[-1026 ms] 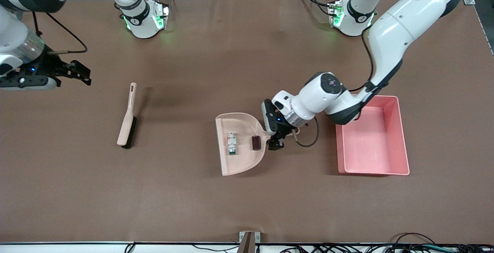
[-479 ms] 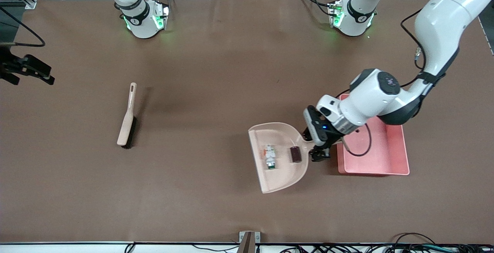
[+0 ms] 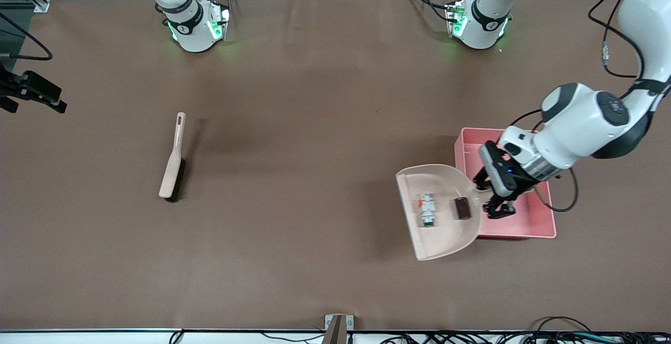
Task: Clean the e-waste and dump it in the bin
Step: 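Lift the dustpan with the left gripper and carry it over the pink bin, then tilt the dustpan with the left gripper to dump parts into the bin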
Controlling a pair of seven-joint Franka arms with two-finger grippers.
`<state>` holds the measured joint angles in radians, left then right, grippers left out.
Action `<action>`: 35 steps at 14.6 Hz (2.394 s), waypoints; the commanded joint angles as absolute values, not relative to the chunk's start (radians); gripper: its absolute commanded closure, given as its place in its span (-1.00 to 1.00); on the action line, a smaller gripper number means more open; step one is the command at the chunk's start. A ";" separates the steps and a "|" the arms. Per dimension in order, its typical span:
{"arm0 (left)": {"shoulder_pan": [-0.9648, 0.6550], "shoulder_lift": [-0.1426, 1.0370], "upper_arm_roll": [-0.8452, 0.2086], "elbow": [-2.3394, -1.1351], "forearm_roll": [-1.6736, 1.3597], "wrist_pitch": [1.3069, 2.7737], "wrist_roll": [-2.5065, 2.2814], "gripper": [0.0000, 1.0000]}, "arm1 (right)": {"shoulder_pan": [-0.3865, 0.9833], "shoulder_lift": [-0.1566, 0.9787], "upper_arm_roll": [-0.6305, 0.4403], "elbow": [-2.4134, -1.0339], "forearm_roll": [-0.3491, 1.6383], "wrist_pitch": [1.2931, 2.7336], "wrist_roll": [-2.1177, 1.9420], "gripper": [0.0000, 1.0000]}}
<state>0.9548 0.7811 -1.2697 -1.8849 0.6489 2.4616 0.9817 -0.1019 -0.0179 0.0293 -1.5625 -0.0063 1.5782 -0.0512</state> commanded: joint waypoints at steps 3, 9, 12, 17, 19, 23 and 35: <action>1.118 0.767 -1.305 -1.917 0.667 2.387 1.139 0.99 | -0.109 -0.021 0.046 -1.546 -0.029 1.577 -0.060 -1.00; 1.302 0.778 -1.305 -1.936 0.667 2.365 1.411 0.99 | -0.080 -0.028 0.032 -1.548 -0.023 1.540 -0.057 -1.00; 1.367 0.779 -1.307 -1.936 0.667 2.306 1.503 0.99 | -0.026 -0.028 -0.023 -1.546 -0.025 1.537 -0.057 -1.00; 1.423 0.767 -1.353 -1.918 0.669 2.147 1.554 0.99 | -0.001 -0.038 -0.054 -1.546 -0.025 1.519 0.023 -1.00; 1.427 0.761 -1.376 -1.866 0.693 2.059 1.551 0.99 | -0.003 -0.052 -0.054 -1.552 -0.025 1.502 0.038 -1.00; 1.411 0.765 -1.416 -1.841 0.845 2.016 1.477 0.99 | -0.002 -0.052 -0.052 -1.546 -0.009 1.497 0.041 -1.00; 1.166 0.775 -1.451 -1.714 0.844 2.014 1.271 0.99 | -0.002 -0.048 -0.052 -1.546 -0.009 1.513 0.041 -1.00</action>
